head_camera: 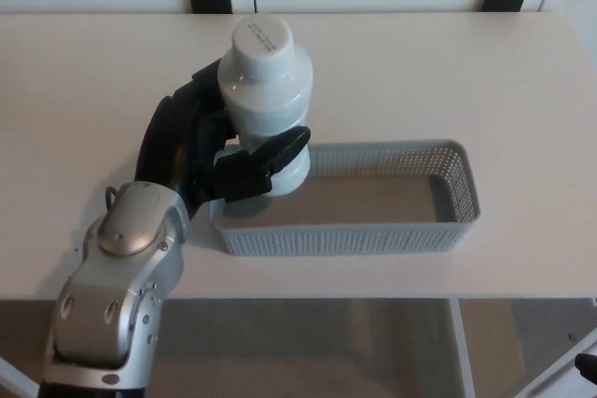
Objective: The robot walk up to a desk on which a bottle is kept on the left hand side and a container is kept on the right hand side. The robot uses its left hand to pick up the bottle and places it in the container.
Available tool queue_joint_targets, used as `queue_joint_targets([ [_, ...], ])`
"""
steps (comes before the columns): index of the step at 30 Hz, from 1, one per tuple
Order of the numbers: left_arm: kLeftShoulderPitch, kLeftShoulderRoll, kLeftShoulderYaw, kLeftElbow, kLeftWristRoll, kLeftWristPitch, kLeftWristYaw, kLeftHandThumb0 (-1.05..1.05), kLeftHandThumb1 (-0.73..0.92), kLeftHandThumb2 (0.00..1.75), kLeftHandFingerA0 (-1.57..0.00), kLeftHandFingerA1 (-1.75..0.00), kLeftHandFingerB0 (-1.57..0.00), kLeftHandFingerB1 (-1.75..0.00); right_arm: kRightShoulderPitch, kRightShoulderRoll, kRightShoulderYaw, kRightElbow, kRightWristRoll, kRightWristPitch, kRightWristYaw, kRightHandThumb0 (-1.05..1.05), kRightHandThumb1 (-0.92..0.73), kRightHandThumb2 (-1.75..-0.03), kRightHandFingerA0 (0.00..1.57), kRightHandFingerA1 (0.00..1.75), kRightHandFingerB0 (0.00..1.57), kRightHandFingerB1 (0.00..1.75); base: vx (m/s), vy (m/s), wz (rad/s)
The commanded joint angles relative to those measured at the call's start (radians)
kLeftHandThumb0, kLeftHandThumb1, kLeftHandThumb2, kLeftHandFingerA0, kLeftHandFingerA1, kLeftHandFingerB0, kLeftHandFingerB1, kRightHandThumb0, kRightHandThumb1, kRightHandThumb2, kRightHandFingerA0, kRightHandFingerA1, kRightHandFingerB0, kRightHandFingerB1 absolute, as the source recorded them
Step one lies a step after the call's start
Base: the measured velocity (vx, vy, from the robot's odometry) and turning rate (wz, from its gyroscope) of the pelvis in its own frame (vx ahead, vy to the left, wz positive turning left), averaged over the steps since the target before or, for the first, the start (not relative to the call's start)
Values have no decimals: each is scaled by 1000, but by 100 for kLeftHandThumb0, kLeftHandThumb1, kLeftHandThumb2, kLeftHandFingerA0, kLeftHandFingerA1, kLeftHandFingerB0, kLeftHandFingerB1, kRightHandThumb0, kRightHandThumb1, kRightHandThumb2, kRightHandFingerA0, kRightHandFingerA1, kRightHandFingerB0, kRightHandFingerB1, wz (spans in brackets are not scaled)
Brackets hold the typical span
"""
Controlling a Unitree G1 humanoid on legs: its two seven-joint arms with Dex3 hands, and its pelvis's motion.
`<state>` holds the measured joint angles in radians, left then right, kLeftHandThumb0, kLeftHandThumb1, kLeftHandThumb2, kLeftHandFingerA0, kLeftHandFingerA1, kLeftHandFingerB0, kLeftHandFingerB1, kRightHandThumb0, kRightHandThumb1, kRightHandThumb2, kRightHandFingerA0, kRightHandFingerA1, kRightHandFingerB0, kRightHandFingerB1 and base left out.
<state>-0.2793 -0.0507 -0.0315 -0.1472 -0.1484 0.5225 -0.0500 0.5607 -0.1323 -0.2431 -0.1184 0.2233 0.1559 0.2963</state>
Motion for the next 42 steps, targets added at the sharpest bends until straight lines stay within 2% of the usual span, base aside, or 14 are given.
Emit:
queue_joint_targets([
  [1, -7, 46, -5, 9, -48, 56, -89, -57, 63, 82, -44, -52, -15, -39, 1, -11, -5, 2, 4, -10, 0, -17, -70, -60, 60, 62, 41, 46, 0, 0, 0],
  [2, -22, 95, -20, 18, -74, 91, -172, -67, 55, 88, -5, -41, -1, -27, -1, -11, -7, 2, 10, -13, 6, -17, -70, -60, 60, 62, 41, 46, 0, 0, 0],
  [3, -26, 107, -24, 20, -81, 100, -191, -67, 55, 88, -5, -41, -1, -27, -1, -12, -8, 2, 12, -13, 7, -17, -70, -60, 60, 62, 41, 46, 0, 0, 0],
  [4, -34, 127, -36, 27, -79, 98, -217, -84, 59, 91, 0, -8, 0, -6, -3, -14, -7, 1, 7, -12, 5, -18, -70, -60, 61, 61, 41, 46, 0, 0, 0],
  [12, -66, 207, -86, 41, -66, 52, -308, -90, 59, 94, 0, -3, 0, -5, -21, -14, -5, -8, -5, 5, -15, -16, -71, -60, 61, 61, 41, 46, 0, 0, 0],
  [27, -118, 219, -50, 42, -109, 12, -356, -91, 60, 91, 0, -2, 0, 0, -33, -20, -3, -29, -13, 22, -32, -15, -72, -60, 60, 60, 42, 45, 0, 0, 0],
  [33, -248, 274, 35, -124, -144, 6, -366, -93, 56, 93, 0, 0, 0, 0, -55, -26, -4, -17, -15, 22, -34, -15, -71, -60, 61, 60, 42, 45, 0, 0, 0],
  [34, -308, 300, 85, -203, -174, 22, -360, -92, 50, 75, 0, -9, 0, -17, -61, -28, -3, -19, -20, 30, -40, -16, -71, -60, 63, 60, 43, 45, 0, 0, 0],
  [37, -362, 324, 132, -275, -205, 48, -352, -92, 50, 75, 0, -9, 0, -17, -65, -29, -2, -23, -23, 38, -46, -16, -71, -60, 63, 60, 43, 45, 0, 0, 0],
  [38, -414, 378, 211, -355, -237, 67, -347, -81, 44, 92, 0, -8, 0, -14, -62, -32, -2, -18, -23, 36, -41, -17, -70, -60, 64, 61, 42, 45, 0, 0, 0],
  [39, -438, 406, 254, -395, -253, 77, -340, -81, 44, 92, 0, -8, 0, -14, -59, -33, -2, -16, -22, 36, -37, -17, -70, -60, 64, 61, 42, 45, 0, 0, 0],
  [40, -464, 430, 298, -430, -277, 96, -330, -99, 50, 78, 0, -10, 0, -15, -57, -35, -3, -16, -21, 39, -35, -17, -71, -60, 63, 61, 42, 45, 0, 0, 0],
  [41, -478, 444, 324, -449, -293, 112, -323, -99, 50, 78, 0, -10, 0, -15, -56, -36, -4, -16, -21, 41, -34, -17, -71, -60, 63, 61, 42, 45, 0, 0, 0],
  [42, -482, 484, 383, -472, -309, 97, -332, -81, 47, 92, -2, -11, -2, -19, -55, -37, -4, -12, -23, 43, -35, -15, -70, -60, 64, 60, 43, 45, 0, 0, 0],
])
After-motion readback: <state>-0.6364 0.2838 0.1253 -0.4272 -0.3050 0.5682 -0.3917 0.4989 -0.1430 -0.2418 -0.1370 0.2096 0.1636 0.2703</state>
